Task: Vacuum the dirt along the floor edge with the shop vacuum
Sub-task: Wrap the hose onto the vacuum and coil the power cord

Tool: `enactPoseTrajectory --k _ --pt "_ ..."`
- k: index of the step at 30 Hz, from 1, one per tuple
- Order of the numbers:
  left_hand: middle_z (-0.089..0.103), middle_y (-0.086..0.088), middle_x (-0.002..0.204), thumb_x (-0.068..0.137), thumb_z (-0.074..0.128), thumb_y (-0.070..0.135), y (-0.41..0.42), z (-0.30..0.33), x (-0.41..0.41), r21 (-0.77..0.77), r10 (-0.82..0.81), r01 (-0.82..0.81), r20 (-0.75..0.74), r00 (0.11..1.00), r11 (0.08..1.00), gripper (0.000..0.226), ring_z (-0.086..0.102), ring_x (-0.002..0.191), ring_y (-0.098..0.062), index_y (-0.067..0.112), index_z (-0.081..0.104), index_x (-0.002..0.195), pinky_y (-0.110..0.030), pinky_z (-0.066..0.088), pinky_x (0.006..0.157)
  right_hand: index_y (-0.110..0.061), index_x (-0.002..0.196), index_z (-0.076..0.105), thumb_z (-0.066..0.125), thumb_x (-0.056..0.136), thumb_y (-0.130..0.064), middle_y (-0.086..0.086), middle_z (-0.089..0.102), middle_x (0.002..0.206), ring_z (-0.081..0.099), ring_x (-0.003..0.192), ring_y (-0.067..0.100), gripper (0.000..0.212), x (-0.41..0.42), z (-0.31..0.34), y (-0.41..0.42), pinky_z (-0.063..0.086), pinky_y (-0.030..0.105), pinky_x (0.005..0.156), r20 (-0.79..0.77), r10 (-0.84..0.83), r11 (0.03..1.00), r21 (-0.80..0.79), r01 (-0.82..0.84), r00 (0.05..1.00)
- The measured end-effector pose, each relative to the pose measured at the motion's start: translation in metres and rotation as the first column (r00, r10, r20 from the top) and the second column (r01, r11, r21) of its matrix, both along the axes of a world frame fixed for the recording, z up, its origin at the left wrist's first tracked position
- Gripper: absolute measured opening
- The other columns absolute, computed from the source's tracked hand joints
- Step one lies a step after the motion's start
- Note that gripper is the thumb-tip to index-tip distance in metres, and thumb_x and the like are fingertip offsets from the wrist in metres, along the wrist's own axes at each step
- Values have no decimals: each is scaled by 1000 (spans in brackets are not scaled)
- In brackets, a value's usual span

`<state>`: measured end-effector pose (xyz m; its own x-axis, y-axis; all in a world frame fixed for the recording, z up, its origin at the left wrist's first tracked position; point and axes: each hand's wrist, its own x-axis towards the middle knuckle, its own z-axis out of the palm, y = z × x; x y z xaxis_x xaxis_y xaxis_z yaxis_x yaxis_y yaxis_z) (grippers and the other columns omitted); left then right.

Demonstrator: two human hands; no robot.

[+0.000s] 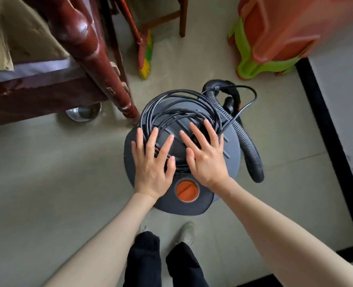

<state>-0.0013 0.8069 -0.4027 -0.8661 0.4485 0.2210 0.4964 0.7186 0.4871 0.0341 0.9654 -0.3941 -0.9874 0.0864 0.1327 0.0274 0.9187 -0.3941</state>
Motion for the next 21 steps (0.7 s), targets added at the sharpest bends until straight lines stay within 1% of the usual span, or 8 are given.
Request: enactPoseTrajectory --k 3,5,9,12,14,17,19,21 --pt "27 -12 147 97 32 32 32 -2 -16 5 97 -97 11 995 995 41 13 139 -47 23 40 136 -67 23 105 -18 131 61 33 99 -30 14 53 140 24 138 34 44 -34 1 35 28 75 100 3 95 995 2 -95 995" --pt "27 -13 147 99 27 34 54 -3 -28 3 165 -165 18 986 986 41 13 139 -46 25 40 137 -66 22 106 -20 132 60 36 96 -29 14 52 141 24 139 34 44 -60 2 58 27 75 101 17 163 987 9 -163 986" --pt "30 -15 147 95 38 27 99 -3 -62 1 279 -279 30 960 960 43 15 139 -46 26 41 137 -66 22 105 -22 136 56 34 97 -29 14 48 144 27 140 38 46 -115 4 104 23 71 103 87 284 955 62 -289 955" --pt "34 -17 148 95 40 25 131 1 -95 -38 335 -333 55 941 942 44 16 140 -47 25 42 139 -66 24 104 -20 141 49 31 98 -31 13 45 147 28 141 38 48 -159 6 136 20 68 106 127 335 929 119 -350 934" --pt "35 -15 149 96 38 28 146 8 -116 -112 304 -296 64 951 949 44 18 140 -46 25 42 140 -66 25 104 -15 144 45 30 98 -31 14 43 148 29 141 39 50 -185 8 156 20 67 106 150 354 916 144 -374 923" --pt "40 -9 148 94 37 33 152 18 -157 -266 172 -166 2 985 950 47 27 139 -40 24 46 139 -65 19 107 -9 144 43 25 101 -37 16 43 148 28 141 38 54 -221 9 184 17 66 107 161 380 900 162 -404 911" --pt "42 -8 147 94 37 34 151 21 -190 -297 93 -102 -45 995 949 49 32 139 -32 19 47 139 -63 16 110 -7 144 43 21 102 -39 16 43 148 28 140 38 57 -242 8 201 16 66 107 151 384 899 163 -406 911" --pt "42 -9 147 94 37 33 157 21 -221 -305 43 -58 -57 997 951 50 32 140 -30 13 46 140 -60 17 112 -6 143 44 21 102 -39 16 43 148 28 141 38 58 -260 7 217 17 68 108 155 384 901 154 -406 910"
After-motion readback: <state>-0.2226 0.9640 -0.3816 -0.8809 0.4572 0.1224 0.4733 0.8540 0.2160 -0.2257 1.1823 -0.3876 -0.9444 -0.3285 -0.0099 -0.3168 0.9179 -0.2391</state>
